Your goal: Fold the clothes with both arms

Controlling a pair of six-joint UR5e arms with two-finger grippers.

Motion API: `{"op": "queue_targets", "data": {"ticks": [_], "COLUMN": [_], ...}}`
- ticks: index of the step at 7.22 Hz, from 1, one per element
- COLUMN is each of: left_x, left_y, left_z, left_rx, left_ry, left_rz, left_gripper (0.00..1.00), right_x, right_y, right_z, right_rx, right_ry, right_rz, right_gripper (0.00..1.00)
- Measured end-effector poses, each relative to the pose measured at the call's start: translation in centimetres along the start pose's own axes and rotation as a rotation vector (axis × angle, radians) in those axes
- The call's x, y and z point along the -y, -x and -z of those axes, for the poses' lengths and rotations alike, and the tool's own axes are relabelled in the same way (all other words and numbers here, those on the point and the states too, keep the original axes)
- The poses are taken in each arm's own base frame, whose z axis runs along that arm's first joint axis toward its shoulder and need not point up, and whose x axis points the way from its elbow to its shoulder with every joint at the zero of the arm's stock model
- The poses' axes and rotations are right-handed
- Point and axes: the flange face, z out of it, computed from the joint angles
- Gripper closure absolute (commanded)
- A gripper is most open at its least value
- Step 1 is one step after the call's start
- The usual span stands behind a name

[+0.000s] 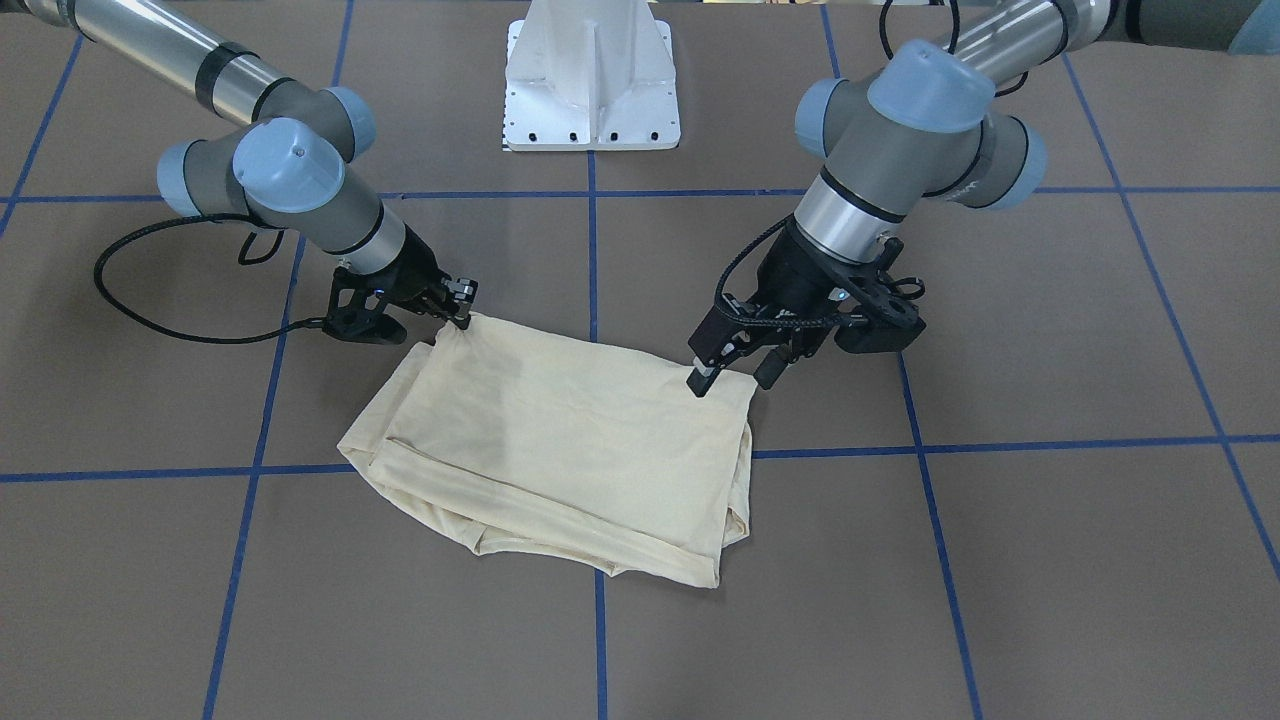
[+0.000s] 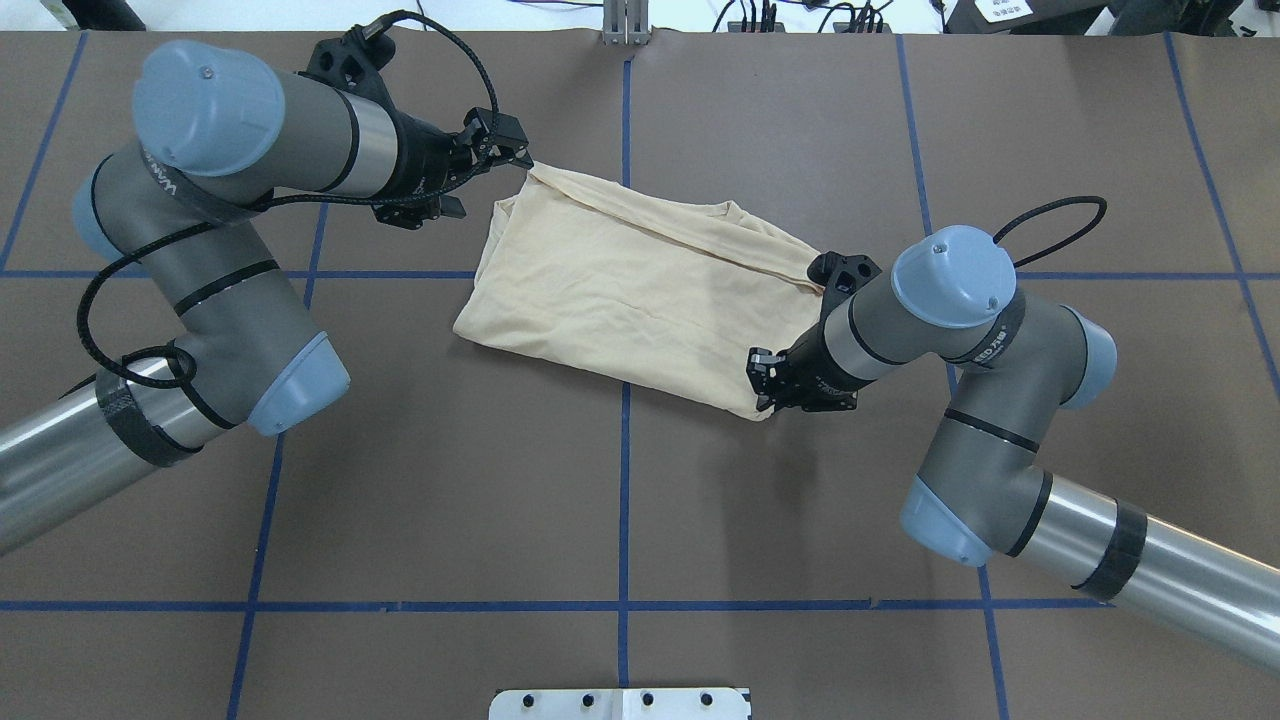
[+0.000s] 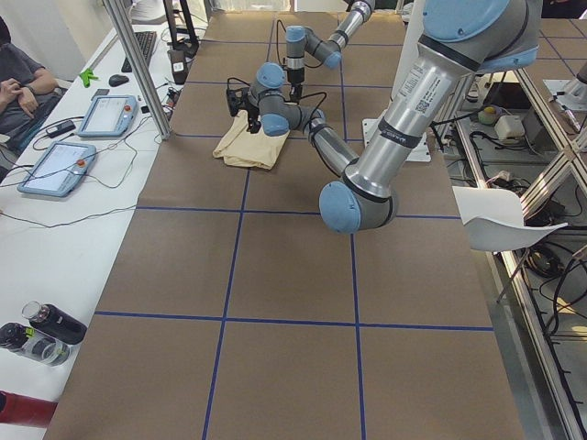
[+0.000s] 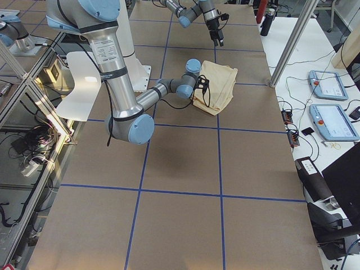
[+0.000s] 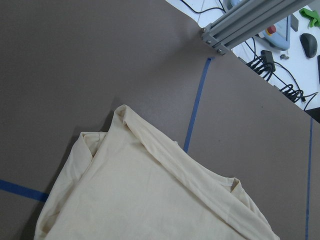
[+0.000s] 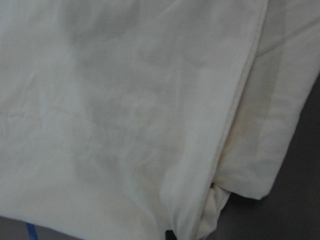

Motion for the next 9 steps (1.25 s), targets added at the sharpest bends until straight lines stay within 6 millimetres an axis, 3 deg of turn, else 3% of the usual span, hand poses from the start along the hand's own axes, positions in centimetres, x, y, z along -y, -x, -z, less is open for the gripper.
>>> {"op": "queue_targets", "data": {"ticks": [3,5,7,8,9], "left_x": [-0.2,-0.3,-0.3,-0.4,-0.6], "left_y": [0.9,1.9,2.4,2.8,3.1], "left_z": [0.9,1.1,1.3,1.6,2.0], "left_rx": [0.005,0.015,0.019,0.02,0.018], "left_ry": [0.0,0.0,0.001,0.005,0.013], "left_rz": [0.002,0.005,0.006,0.006,0.006], "left_gripper": [0.01,0.01,0.01,0.01,0.01], "right_x": [-7.8,-13.1,-17.0,-18.2,-18.9], "right_y": [2.9,6.3,9.4,10.5,11.5], "right_z": [-1.7,-2.7,-3.5,-4.1,-4.8], "right_rx": [0.03,0.05,0.065,0.065,0.063], "right_ry": [0.119,0.199,0.257,0.276,0.288], "right_rz": [-0.023,-0.076,-0.122,-0.127,-0.129], "right_gripper": [1.0,1.0,1.0,0.91,0.01]}}
